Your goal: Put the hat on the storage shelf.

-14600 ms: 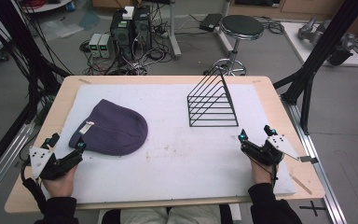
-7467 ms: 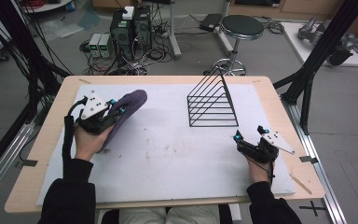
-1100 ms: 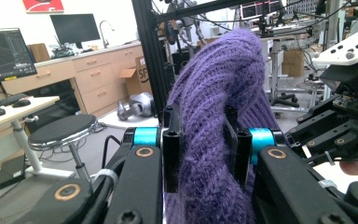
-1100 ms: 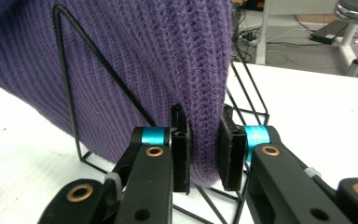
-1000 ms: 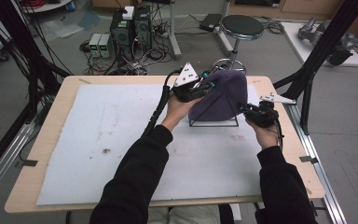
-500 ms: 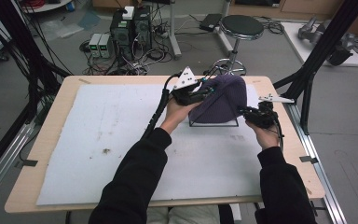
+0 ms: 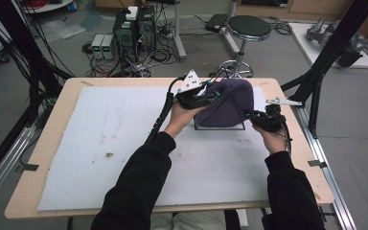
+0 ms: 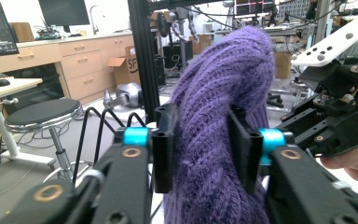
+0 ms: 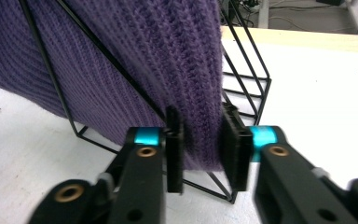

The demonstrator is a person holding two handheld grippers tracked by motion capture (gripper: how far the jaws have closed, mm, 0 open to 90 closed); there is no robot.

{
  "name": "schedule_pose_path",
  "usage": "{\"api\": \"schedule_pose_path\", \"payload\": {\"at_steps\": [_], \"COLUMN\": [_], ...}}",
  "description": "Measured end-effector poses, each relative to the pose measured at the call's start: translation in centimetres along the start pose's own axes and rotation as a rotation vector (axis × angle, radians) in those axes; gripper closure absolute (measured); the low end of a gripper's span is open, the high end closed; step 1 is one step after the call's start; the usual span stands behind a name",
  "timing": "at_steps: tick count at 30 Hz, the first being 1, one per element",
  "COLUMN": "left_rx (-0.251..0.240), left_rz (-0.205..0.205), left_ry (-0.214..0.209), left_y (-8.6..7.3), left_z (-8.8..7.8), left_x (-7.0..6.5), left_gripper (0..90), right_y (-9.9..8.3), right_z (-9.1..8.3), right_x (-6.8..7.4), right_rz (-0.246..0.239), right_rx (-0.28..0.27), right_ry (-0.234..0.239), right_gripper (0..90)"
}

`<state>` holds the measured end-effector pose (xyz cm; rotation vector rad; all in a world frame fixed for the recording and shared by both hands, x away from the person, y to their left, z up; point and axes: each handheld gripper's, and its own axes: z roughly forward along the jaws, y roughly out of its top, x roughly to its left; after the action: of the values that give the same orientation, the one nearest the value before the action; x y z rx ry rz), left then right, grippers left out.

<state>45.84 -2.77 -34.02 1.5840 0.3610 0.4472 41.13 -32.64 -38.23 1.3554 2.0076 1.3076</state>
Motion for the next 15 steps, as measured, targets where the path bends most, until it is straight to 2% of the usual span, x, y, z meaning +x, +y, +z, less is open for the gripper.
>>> {"api": "schedule_pose_path", "payload": {"at_steps": [1, 6, 9, 10, 15], "left_rx": [-0.002, 0.000, -0.011, -0.014, -0.039], "left_rz": [-0.008, -0.047, -0.059, -0.060, -0.092], "left_ry": [0.005, 0.032, 0.034, 0.038, 0.055], "left_y": [0.1, 0.1, 0.2, 0.2, 0.7], "left_z": [-0.1, -0.2, -0.4, -0.4, -1.0], "left_x": [0.0, 0.1, 0.1, 0.1, 0.1], "left_gripper": [56.1, 43.4, 38.4, 35.6, 28.7], "right_y": [0.0, 0.1, 0.2, 0.3, 0.3], "right_z": [0.0, -0.7, -1.3, -1.6, -2.0], "right_x": [0.0, -0.4, -0.6, -0.6, -0.6], "right_rz": [0.008, 0.030, 0.040, 0.040, 0.050], "right_rx": [-0.003, -0.029, -0.063, -0.081, -0.110], "right_ry": [-0.007, -0.016, -0.012, -0.034, -0.077], "right_gripper": [57.4, 39.3, 32.2, 28.2, 19.9]}}
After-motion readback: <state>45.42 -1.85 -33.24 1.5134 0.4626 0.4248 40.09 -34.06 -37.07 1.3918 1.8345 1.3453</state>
